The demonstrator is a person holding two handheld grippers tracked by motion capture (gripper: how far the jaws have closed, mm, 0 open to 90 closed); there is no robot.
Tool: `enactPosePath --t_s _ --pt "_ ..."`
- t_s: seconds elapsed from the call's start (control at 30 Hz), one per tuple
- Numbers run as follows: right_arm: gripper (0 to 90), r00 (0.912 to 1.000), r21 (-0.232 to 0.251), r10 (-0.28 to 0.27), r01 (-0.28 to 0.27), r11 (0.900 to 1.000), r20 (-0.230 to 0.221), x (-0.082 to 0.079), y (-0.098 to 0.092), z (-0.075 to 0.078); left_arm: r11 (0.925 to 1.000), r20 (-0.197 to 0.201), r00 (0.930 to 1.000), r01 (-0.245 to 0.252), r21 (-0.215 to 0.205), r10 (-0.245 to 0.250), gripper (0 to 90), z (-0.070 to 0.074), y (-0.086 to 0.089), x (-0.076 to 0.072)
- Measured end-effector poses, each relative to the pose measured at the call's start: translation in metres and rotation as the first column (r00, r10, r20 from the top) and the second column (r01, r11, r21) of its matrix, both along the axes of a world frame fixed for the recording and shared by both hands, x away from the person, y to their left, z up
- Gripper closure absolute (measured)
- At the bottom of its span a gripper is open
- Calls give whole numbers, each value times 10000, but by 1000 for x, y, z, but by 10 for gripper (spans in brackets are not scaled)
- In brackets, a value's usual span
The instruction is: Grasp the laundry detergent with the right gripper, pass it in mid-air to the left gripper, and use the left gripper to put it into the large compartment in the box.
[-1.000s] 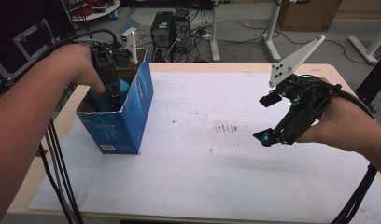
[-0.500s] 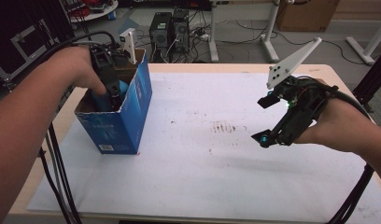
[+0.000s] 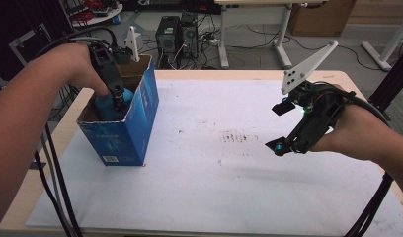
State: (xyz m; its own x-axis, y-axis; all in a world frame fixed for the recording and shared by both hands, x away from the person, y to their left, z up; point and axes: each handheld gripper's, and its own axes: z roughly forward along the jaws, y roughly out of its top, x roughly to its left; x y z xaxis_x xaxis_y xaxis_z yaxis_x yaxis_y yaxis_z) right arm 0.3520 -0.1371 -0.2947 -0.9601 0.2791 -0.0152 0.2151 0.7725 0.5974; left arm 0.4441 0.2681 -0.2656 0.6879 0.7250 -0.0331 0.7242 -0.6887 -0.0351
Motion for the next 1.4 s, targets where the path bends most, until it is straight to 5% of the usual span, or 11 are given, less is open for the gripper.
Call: enactPosePath --t_s 0.4,0.6,0.93,0.97,1.1,1.4 --pt "6 9999 -268 102 -103 9996 -18 3 -2 8 9998 203 9998 -33 -202 37 195 26 3 -5" --pt "6 9988 -630 476 -480 9969 -79 10 -6 18 9998 429 9990 89 -194 -80 171 50 -1 -13" --pt "6 9963 -1696 793 -838 9819 -331 20 -11 33 9936 656 9916 1125 -86 -1117 121 76 -23 -29" --pt "6 9961 -1807 815 -865 9797 -350 22 -11 35 9881 676 9858 1540 0 -1537 122 83 -31 -33" --pt "6 9960 -1941 829 -879 9770 -339 25 -12 41 9804 759 9775 1969 71 -1968 100 90 -42 -38" --pt "6 9880 -2566 1401 -1523 9544 -653 27 -9 49 9359 362 9352 3520 167 -3523 69 88 -84 -48"
